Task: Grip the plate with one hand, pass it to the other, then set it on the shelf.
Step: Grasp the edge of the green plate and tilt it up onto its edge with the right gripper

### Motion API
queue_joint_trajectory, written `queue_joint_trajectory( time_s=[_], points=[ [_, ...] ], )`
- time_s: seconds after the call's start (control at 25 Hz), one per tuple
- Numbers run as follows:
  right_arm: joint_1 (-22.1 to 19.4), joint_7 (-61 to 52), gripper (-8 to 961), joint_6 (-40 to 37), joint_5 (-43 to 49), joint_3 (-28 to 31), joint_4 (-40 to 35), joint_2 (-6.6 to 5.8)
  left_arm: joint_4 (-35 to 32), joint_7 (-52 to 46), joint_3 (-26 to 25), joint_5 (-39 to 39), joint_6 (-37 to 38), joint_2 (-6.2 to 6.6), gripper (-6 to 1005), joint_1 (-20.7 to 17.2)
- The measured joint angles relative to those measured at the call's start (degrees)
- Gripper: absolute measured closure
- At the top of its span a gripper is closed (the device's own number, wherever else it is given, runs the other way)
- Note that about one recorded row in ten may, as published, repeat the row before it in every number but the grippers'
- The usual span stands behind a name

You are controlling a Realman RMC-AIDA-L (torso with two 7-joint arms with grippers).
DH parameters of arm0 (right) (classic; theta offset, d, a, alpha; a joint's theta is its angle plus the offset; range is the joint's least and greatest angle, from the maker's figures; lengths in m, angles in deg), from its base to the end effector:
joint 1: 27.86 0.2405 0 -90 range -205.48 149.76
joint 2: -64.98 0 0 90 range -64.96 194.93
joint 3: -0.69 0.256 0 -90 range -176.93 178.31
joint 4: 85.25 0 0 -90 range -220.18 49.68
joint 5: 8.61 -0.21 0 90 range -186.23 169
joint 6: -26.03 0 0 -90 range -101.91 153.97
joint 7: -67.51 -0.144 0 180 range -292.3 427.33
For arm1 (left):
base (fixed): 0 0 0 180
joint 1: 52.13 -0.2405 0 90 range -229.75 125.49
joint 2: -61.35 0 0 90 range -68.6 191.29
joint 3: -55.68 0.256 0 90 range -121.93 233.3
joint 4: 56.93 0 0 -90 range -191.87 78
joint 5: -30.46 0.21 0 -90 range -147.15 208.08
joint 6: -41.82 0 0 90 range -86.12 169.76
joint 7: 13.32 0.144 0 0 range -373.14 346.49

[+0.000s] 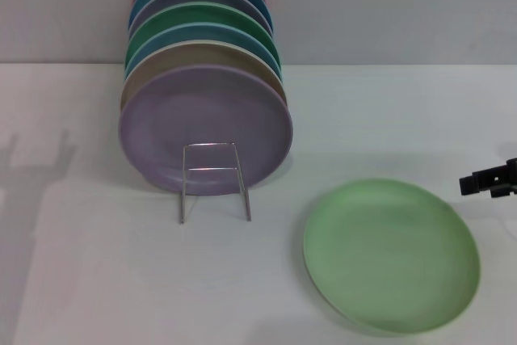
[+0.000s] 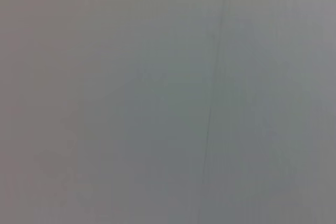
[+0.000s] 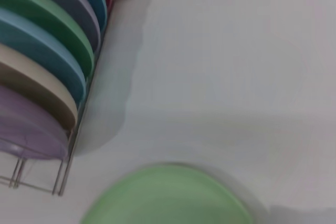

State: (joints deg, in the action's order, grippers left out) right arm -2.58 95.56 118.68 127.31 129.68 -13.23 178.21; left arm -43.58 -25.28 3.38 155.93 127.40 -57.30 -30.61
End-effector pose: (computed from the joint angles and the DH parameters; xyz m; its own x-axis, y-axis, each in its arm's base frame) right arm 0.2745 0.3381 0.0979 0.3092 -0.9086 -0.2808 -0.9288 -0.2250 -0.2946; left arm -0.3096 0.3113 0.0341 0.5326 -0.3856 0.7535 0.8020 -0.0545 -0.5948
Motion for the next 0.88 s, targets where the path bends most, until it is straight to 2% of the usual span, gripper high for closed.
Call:
queue_joint_trajectory(
  time_s=[0.44, 0.88],
  points=[
    [1.4, -0.7, 315, 2.1, 2.9, 0.2, -3.9, -0.54, 0.0, 0.0, -0.5, -0.1, 0.0, 0.07, 170, 0.3],
    [2.6, -1.1, 314, 1.9, 4.8, 0.1, -7.8, -0.38, 0.0, 0.0, -1.6, -0.1, 0.0, 0.19, 169, 0.4]
  ],
)
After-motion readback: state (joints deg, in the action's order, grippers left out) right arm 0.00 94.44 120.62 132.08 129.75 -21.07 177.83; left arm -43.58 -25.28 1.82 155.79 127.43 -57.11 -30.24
